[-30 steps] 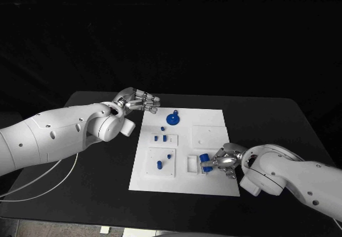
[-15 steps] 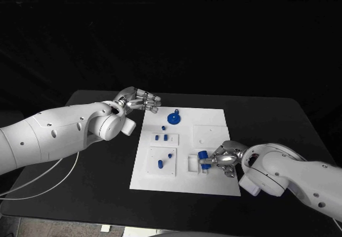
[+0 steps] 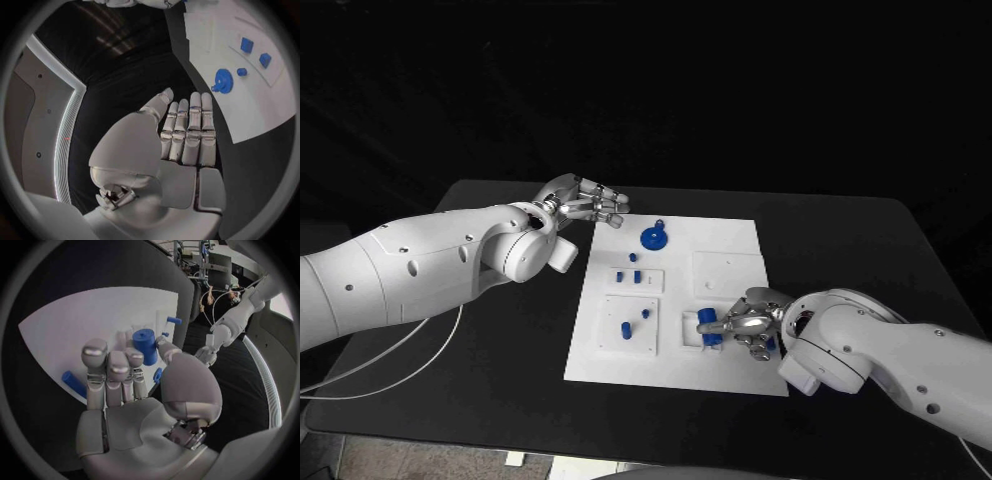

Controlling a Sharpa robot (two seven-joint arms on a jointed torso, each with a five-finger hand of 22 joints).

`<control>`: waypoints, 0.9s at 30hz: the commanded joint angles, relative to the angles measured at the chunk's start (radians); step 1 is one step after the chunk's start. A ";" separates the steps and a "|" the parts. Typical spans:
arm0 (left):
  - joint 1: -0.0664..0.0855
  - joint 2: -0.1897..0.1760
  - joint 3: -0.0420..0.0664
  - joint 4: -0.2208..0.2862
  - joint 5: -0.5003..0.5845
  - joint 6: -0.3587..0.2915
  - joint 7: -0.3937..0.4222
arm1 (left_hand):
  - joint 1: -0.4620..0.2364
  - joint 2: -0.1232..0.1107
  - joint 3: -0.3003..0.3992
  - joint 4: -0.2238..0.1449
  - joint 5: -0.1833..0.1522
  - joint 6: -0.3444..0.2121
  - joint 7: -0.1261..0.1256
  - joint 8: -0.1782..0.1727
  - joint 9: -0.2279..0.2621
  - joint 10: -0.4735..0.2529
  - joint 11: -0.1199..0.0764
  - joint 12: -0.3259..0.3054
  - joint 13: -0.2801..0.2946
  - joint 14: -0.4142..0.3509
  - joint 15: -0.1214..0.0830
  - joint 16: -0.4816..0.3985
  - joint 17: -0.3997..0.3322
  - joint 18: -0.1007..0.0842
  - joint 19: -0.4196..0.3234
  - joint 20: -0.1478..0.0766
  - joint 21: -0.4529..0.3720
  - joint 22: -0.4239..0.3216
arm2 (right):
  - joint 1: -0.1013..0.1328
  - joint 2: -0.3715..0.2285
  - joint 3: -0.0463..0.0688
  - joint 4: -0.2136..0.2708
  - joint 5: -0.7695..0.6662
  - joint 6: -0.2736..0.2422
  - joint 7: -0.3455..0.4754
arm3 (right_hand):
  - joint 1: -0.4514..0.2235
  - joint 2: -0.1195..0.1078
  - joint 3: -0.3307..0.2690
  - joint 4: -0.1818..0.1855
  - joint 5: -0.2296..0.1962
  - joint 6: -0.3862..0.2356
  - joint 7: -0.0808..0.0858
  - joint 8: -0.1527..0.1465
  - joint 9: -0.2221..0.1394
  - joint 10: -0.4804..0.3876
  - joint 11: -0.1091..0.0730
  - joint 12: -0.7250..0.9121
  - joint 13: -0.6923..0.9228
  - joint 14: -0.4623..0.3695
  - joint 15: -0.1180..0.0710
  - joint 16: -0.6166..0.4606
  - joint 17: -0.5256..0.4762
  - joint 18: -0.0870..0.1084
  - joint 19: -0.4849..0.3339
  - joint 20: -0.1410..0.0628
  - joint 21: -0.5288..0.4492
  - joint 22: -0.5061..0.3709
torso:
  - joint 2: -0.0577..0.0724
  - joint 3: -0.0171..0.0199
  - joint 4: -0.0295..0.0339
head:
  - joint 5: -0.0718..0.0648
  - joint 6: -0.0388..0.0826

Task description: Assemble the parts on the task board

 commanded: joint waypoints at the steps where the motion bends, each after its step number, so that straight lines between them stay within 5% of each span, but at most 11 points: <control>1: 0.001 0.001 0.001 0.004 -0.016 0.014 0.004 | -0.005 0.003 -0.002 0.006 -0.006 -0.005 0.000 -0.002 0.000 -0.008 -0.002 0.004 0.000 -0.007 0.001 -0.004 0.000 0.007 0.005 0.003 -0.006 -0.001 | -0.001 0.010 -0.006 -0.006 -0.008 0.036 -0.021 | 0.002 -0.011 0.000 0.009 -0.005 0.008 0.002 0.003 -0.003 -0.004 -0.004 -0.004 -0.002 0.006 -0.001 -0.007 0.000 -0.016 0.051 -0.001 -0.008 0.005 | 0.000 0.0001 -0.0010 | 0.003 -0.002; 8: 0.001 0.002 0.001 0.004 -0.018 0.016 0.004 | -0.006 0.003 -0.002 0.009 -0.006 -0.007 0.000 -0.002 0.000 -0.009 -0.001 0.004 0.000 -0.009 0.001 -0.004 0.000 0.007 0.005 0.004 -0.006 -0.006 | 0.006 0.028 -0.022 -0.010 -0.016 0.035 -0.023 | 0.003 -0.016 -0.002 0.018 -0.005 0.008 0.002 0.003 -0.004 -0.004 -0.004 -0.006 -0.003 0.006 -0.002 -0.010 0.001 -0.017 0.051 -0.002 -0.011 0.007 | 0.000 0.0004 -0.0005 | 0.003 -0.002; 23: 0.001 0.003 0.001 0.006 -0.018 0.016 0.002 | -0.006 0.003 -0.002 0.010 -0.006 -0.008 0.000 -0.002 0.000 -0.010 -0.001 0.004 0.000 -0.009 0.001 -0.004 0.000 0.007 0.006 0.004 -0.006 -0.011 | 0.015 0.045 -0.033 -0.013 -0.037 0.029 -0.025 | 0.004 -0.045 -0.010 0.053 -0.006 0.007 0.003 0.003 -0.005 -0.004 -0.004 -0.013 -0.004 0.006 -0.003 -0.016 0.004 -0.018 0.052 -0.004 -0.011 0.014 | 0.000 -0.0009 -0.0007 | 0.012 0.001; 27: 0.001 0.003 0.001 0.006 -0.018 0.018 0.001 | -0.006 0.003 -0.002 0.011 -0.006 -0.008 0.001 -0.002 0.000 -0.010 -0.001 0.004 0.000 -0.009 0.001 -0.004 0.000 0.007 0.007 0.004 -0.006 -0.016 | 0.016 0.047 -0.035 -0.013 -0.047 0.026 -0.025 | 0.001 -0.051 -0.082 0.073 -0.005 0.004 0.004 0.003 -0.004 -0.006 -0.003 -0.016 -0.005 0.006 -0.003 -0.020 0.001 -0.015 0.052 -0.003 -0.018 0.013 | 0.000 -0.0006 -0.0006 | 0.015 0.003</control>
